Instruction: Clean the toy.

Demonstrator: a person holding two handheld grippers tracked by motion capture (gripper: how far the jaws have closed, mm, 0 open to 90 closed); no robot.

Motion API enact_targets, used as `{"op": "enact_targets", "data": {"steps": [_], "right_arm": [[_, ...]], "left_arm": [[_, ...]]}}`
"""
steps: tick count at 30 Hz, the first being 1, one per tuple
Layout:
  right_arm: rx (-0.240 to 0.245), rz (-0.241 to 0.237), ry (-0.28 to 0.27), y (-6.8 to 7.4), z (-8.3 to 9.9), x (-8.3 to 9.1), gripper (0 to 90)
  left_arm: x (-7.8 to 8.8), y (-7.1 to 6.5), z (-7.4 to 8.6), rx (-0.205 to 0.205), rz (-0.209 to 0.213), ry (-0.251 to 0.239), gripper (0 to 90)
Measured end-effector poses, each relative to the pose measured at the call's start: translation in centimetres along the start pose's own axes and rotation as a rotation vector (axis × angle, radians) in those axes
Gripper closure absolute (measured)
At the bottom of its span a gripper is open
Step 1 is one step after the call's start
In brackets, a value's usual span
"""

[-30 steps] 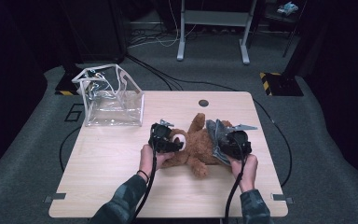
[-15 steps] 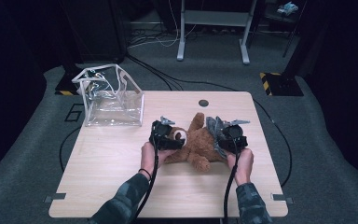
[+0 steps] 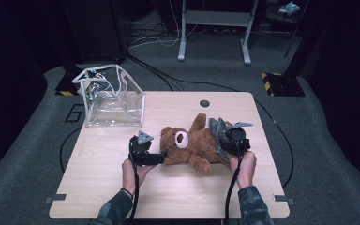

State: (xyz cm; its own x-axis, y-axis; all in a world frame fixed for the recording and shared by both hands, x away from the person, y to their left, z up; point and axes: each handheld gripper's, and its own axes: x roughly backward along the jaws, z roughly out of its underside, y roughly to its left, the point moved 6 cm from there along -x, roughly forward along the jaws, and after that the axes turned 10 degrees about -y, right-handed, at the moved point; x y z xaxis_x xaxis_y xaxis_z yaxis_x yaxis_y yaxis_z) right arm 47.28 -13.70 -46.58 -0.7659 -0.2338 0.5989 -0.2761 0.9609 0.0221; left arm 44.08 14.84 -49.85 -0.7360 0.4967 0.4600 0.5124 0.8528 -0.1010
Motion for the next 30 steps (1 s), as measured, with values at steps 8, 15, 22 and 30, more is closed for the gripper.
{"op": "enact_targets", "data": {"steps": [8, 15, 22, 30], "right_arm": [[0.007, 0.008, -0.016, 0.2, 0.5, 0.9, 73.4], [0.055, 0.004, -0.071, 1.2, 0.9, 2.5, 72.9], [0.167, -0.142, -0.087, 6.2, 2.0, 3.8, 73.1], [0.147, -0.147, -0.034, 6.7, 3.8, 1.6, 74.5]], "left_arm": [[-1.0, -1.6, 3.4, -0.01, 0.059, 0.047, 26.8], [-2.2, -3.3, 3.6, -0.05, 0.027, 0.058, 50.3], [-2.3, -3.4, 3.5, -0.026, 0.01, 0.065, 63.6], [-2.6, -3.2, 3.6, -0.003, 0.003, 0.071, 77.1]]}}
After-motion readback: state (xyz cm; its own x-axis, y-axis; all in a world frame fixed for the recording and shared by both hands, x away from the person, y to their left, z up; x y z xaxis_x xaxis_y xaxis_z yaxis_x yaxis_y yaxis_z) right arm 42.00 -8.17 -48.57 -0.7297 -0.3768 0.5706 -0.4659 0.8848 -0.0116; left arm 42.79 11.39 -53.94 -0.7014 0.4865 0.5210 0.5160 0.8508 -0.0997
